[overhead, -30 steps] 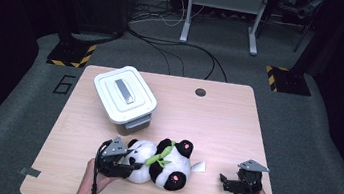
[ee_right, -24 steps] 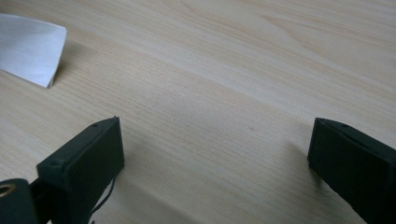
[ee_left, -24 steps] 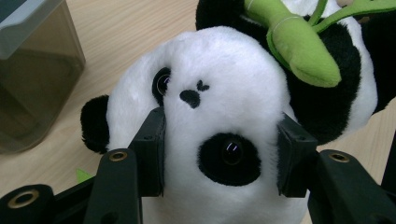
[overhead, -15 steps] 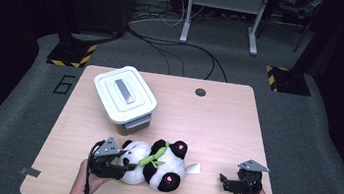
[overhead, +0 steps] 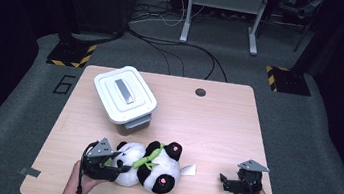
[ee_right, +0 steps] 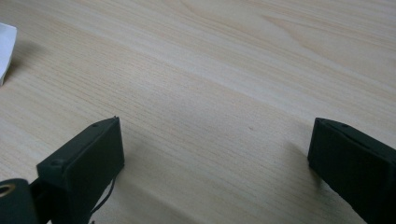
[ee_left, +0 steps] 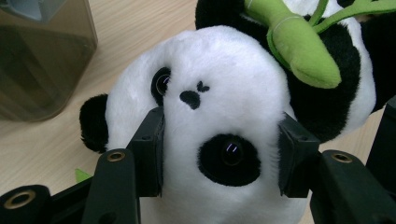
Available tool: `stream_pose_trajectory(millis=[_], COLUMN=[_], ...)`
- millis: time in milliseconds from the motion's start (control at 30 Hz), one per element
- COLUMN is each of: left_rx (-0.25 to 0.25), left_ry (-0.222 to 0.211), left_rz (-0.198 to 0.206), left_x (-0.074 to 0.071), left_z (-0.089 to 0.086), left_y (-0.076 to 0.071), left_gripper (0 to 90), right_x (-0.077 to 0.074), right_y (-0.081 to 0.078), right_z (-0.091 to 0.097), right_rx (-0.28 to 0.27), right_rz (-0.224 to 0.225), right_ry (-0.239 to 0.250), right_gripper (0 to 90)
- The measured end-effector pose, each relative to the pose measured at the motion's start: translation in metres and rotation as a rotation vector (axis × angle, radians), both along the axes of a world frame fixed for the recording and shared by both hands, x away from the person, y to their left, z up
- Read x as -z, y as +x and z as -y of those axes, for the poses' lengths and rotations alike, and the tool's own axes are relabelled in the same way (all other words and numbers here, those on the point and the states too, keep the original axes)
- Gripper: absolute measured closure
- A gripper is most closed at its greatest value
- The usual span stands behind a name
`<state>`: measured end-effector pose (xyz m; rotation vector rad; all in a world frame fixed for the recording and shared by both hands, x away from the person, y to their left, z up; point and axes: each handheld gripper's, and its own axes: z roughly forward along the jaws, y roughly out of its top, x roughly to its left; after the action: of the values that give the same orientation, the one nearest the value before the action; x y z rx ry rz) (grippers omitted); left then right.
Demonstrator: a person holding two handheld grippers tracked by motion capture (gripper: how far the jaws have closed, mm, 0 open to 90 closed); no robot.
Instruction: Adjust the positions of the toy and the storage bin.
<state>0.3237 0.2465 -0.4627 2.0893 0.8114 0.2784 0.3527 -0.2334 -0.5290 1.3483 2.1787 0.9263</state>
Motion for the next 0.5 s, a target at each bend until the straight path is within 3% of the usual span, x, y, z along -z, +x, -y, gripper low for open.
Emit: stream_pose_trajectory(millis=[267,500], left_rx=[-0.005,-0.021], left_ry=[-0.002,-0.005], left_rz=[-0.008,-0.016], left_x=[-0.0005,-0.0031], left_z=[-0.0038,-0.0029], left_y=[-0.0023,-0.0002], left_gripper=[44.5,32.1], right_x=[0.0,0.0], right_y=[0.0,-0.0003], right_z=[0.0,-0.0002], right_rx=[0.0,0.002], right_rz=[0.0,-0.001], right_ry=[0.0,0.001], right_gripper=[2.8,2.8])
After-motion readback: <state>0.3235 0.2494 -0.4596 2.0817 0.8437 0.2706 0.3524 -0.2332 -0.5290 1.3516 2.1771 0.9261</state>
